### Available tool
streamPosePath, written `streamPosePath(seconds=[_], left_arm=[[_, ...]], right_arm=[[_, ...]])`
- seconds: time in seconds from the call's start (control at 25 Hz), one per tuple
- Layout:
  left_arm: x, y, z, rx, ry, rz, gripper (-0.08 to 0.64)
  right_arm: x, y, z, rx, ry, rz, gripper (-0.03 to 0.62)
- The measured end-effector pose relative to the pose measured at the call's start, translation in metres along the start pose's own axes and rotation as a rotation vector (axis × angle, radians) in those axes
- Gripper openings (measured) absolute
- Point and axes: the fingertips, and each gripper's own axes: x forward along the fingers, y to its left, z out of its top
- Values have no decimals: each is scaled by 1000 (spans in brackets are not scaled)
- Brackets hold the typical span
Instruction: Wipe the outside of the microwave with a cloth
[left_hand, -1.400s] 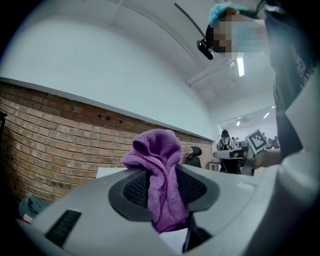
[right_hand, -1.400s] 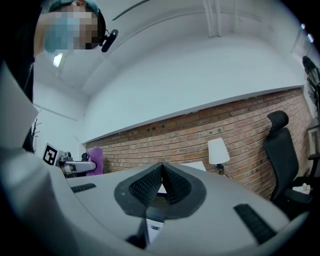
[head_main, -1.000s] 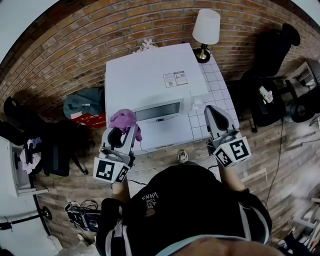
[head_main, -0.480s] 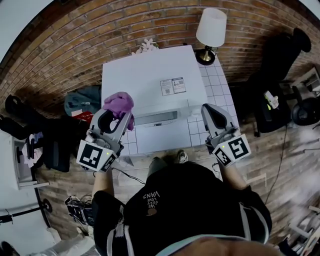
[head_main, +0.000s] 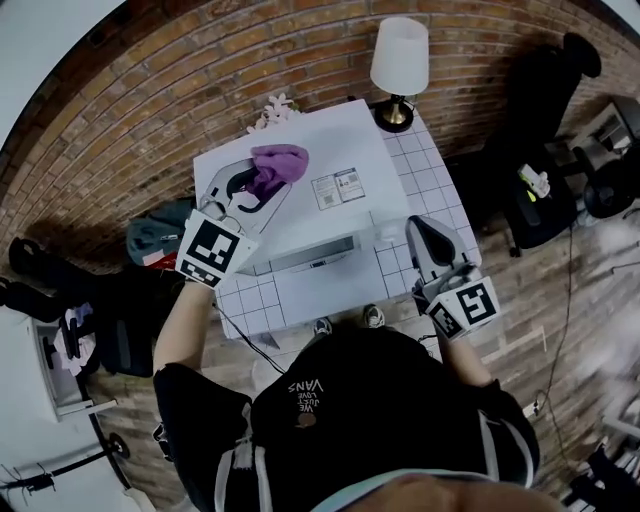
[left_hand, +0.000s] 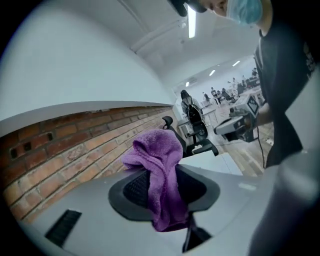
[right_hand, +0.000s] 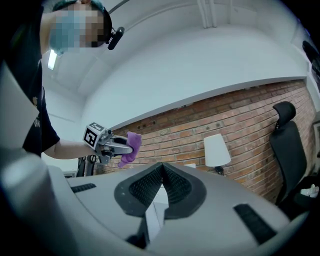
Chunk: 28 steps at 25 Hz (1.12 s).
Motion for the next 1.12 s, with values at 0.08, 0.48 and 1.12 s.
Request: streamPosePath(seconds=[0.08, 0.48, 1.12], left_arm=[[24, 3, -3, 69, 32, -44, 143], [138, 15, -24, 298, 203, -206, 143], [252, 35, -71, 377, 546, -322, 143]], right_arm=[[-4, -3, -1, 8, -5, -34, -2], [-26, -25, -8, 31, -9, -166, -2], [-60, -62, -9, 50, -18, -316, -2]])
